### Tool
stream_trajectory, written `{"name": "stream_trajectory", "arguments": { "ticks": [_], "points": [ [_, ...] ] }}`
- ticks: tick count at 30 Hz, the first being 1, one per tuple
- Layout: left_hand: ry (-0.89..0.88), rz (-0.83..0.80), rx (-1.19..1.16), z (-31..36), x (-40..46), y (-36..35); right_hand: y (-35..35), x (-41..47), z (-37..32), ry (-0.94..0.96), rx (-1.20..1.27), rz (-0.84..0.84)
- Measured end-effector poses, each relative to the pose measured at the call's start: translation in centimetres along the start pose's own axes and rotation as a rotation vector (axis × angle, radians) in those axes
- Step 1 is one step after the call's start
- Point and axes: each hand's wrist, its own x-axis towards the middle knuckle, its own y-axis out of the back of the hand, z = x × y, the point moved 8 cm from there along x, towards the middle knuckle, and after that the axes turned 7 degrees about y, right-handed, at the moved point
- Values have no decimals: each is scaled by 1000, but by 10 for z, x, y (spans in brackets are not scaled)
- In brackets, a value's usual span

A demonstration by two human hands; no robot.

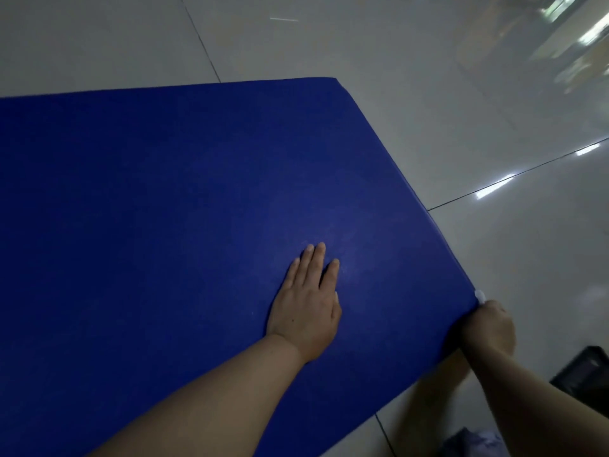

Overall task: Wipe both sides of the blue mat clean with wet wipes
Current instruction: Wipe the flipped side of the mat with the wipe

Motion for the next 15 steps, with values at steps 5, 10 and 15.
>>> {"name": "stream_trajectory", "arguments": {
  "ticks": [5, 10, 15],
  "points": [
    [-39, 20, 34, -5, -24, 15, 8, -18, 2, -22, -56, -96],
    [16, -192, 199, -15, -75, 31, 17, -67, -40, 138, -59, -238],
    [-40, -438, 159, -10, -129, 65, 52, -143, -90, 344, 95, -351]
  ]
}}
